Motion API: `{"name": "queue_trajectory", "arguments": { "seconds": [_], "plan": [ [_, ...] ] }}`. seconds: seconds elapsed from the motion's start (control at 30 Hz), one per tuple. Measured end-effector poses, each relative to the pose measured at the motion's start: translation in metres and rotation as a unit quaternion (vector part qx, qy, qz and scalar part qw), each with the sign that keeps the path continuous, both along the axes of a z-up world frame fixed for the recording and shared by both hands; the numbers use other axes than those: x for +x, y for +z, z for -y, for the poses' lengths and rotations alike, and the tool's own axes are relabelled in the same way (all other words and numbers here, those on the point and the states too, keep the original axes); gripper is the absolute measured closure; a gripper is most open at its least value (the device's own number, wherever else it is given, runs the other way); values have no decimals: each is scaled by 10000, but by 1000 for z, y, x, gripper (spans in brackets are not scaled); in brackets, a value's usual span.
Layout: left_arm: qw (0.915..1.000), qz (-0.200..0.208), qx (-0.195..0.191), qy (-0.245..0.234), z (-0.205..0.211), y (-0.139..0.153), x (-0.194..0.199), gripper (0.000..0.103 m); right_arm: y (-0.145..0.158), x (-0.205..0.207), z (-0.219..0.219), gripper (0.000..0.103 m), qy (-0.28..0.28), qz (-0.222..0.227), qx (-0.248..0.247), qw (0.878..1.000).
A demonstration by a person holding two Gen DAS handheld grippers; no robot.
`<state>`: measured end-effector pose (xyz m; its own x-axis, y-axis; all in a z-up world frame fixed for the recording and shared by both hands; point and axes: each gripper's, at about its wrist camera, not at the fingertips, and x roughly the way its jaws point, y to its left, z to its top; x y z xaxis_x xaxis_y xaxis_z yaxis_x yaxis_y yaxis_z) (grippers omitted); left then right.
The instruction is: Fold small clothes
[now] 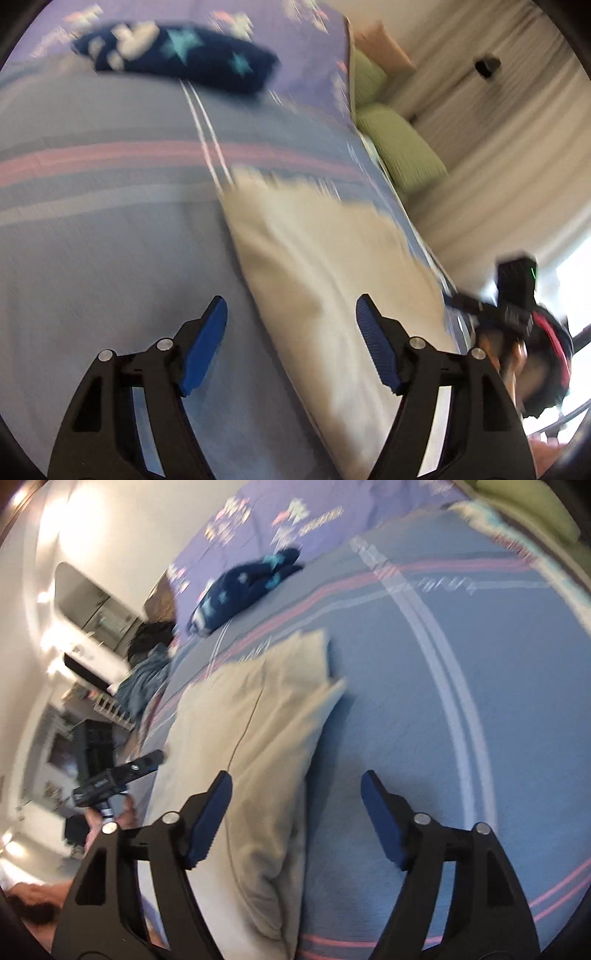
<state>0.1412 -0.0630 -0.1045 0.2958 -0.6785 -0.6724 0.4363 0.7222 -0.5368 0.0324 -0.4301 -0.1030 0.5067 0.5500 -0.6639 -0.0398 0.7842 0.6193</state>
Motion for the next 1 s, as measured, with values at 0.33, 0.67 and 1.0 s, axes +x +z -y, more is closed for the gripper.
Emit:
{"name": "queue_trajectory", "arguments": {
  "seconds": [0.33, 0.67, 1.0],
  "plan": [
    [9988, 351, 163, -294, 33, -6, -1, 28, -2, 46, -47, 16, 776, 446, -81, 9960],
    [9929, 920, 695, -292, 57, 8, 12, 80, -1, 57, -47, 83, 507, 517, -58, 9974],
    [9741, 2178, 514, -322, 65, 91, -28, 83, 104, -6, -57, 85, -28, 1869, -974, 9775]
  ]
}}
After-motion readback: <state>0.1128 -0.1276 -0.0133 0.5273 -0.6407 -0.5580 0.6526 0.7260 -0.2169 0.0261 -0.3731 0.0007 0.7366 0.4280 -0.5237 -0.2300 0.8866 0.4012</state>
